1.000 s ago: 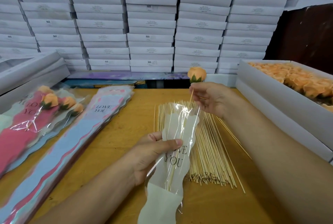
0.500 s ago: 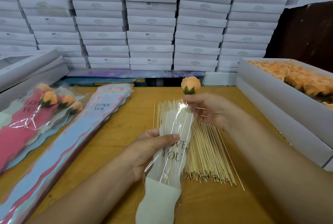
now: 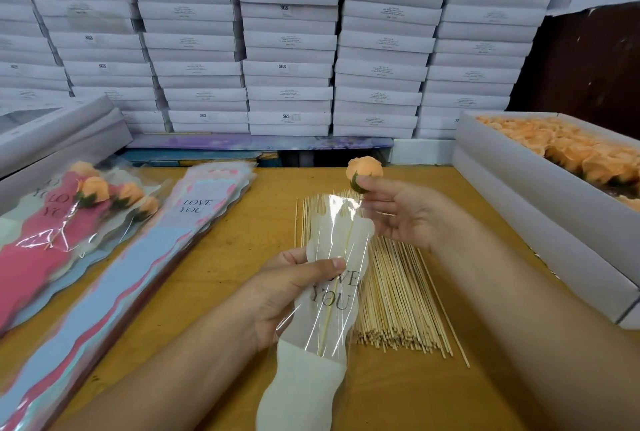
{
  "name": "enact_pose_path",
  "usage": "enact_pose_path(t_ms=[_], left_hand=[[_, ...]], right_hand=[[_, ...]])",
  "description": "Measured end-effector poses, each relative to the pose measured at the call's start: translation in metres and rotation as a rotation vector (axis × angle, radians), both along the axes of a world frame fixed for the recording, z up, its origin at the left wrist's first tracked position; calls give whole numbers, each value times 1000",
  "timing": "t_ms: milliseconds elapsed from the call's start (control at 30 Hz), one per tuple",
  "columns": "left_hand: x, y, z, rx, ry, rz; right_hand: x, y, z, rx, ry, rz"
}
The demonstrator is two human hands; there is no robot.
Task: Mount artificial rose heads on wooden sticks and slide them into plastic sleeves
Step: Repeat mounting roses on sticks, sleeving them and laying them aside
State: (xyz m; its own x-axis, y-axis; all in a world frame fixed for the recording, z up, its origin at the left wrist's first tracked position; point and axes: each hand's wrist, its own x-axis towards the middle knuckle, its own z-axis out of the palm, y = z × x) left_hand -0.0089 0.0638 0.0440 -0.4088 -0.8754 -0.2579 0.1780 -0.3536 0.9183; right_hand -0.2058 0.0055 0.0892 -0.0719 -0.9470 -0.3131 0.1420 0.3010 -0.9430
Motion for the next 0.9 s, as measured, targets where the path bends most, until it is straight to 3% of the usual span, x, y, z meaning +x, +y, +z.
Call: enact_pose_path(t_ms=[233,900], left_hand=[[1,0,-2,17,-14,-29],[3,-1,1,72,-24,38]], right_hand=[[-7,-11,8,-224,-52,-119],[13,7,-12,-303,280,151]])
